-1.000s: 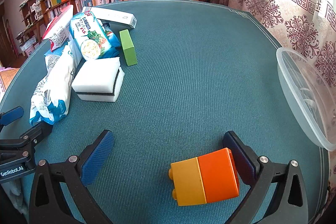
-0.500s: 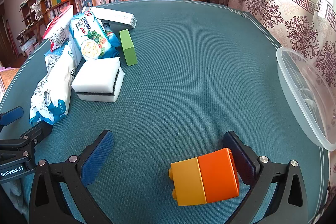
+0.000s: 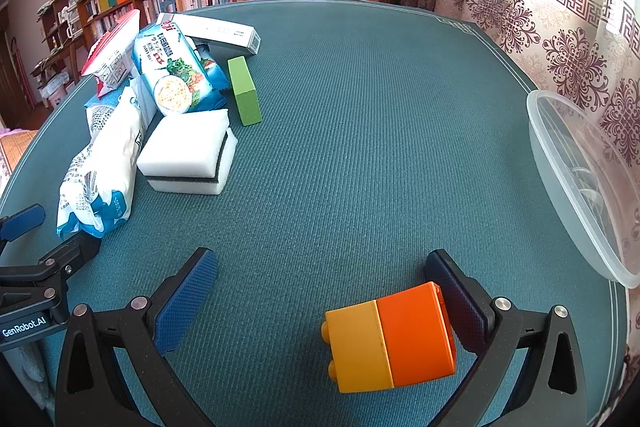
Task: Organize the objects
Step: 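Close the right gripper on the orange-yellow Lego brick while the left approaches the white packet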
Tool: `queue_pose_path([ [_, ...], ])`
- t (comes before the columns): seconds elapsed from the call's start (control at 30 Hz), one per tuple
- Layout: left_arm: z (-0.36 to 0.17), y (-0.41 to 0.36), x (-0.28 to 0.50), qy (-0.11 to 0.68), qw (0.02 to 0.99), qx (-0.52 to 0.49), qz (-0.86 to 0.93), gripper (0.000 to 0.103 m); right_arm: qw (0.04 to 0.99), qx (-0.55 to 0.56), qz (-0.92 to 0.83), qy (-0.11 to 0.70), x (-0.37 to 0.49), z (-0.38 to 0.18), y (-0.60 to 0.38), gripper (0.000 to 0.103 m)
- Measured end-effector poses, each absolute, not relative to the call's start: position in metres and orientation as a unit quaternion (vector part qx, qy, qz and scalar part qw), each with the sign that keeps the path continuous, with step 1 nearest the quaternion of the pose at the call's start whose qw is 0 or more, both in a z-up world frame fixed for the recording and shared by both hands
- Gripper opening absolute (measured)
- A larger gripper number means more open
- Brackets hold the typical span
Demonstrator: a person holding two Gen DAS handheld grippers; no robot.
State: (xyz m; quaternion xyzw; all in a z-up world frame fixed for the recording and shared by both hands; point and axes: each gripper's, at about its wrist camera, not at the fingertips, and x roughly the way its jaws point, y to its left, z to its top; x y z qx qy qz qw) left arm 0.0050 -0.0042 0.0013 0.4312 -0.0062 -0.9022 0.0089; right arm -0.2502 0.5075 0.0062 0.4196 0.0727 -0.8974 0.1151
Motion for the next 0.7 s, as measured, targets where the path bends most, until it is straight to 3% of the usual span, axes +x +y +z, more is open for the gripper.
queue_pose_path([
  [0.27, 0.002, -0.002, 0.000, -0.005, 0.009, 0.431, -0.902, 0.103, 0.161, 0.425, -0.886, 0.089, -0.237, 0.004, 0.516, 0.103],
  [0.53, 0.002, -0.002, 0.000, -0.006, 0.009, 0.431, -0.902, 0.103, 0.229, 0.417, -0.880, -0.007, -0.222, 0.010, 0.557, 0.103],
  [0.7, 0.002, -0.001, 0.000, -0.006, 0.010, 0.431, -0.902, 0.103, 0.229, 0.413, -0.881, -0.008, -0.214, 0.012, 0.564, 0.097],
])
